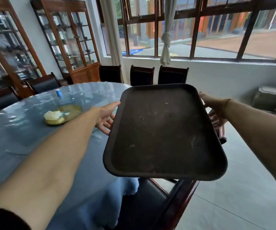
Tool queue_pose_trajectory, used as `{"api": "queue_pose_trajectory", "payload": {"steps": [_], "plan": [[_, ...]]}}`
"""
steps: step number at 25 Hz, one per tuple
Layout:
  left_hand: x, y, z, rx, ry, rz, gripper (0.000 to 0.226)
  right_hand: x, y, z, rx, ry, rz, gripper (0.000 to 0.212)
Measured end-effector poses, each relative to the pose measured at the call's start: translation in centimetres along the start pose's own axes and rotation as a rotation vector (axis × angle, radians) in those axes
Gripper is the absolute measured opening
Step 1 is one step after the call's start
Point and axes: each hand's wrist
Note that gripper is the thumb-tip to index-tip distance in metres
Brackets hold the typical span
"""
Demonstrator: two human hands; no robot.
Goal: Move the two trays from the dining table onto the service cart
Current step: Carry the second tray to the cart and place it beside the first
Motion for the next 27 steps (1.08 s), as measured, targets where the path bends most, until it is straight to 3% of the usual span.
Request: {"api": "queue_pose_trajectory", "payload": {"steps": [3,13,20,27], "plan": [[-0.2,-3.8,-2.8,-0.046,-0.039,0.073,0.089,1.7,3.5,-4.5,-0.073,-0.037,-0.057,0.071],[3.0,-24.6,-14.6,-0.183,-0.202,0.387,0.094,11.1,18.5,-25.0,-0.44,-0.236,-0.277,0.083],[11.3,-43.4,-21.6,-0.318,-0.367,0.592,0.088,22.3,27.5,-42.5,-0.664,-0.344,-0.462,0.083],[21.8,-61.7,-25.9,-0.439,-0.523,0.822,0.091,35.6,31.2,-59.1,-0.888,-0.473,-0.685,0.085]]}}
Point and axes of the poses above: each hand's wrist, its own x-axis away from the middle knuckle, its own y-axis out of the back of the hand, z = x × y, and after that the axes turned 8 degrees about -y, right-handed
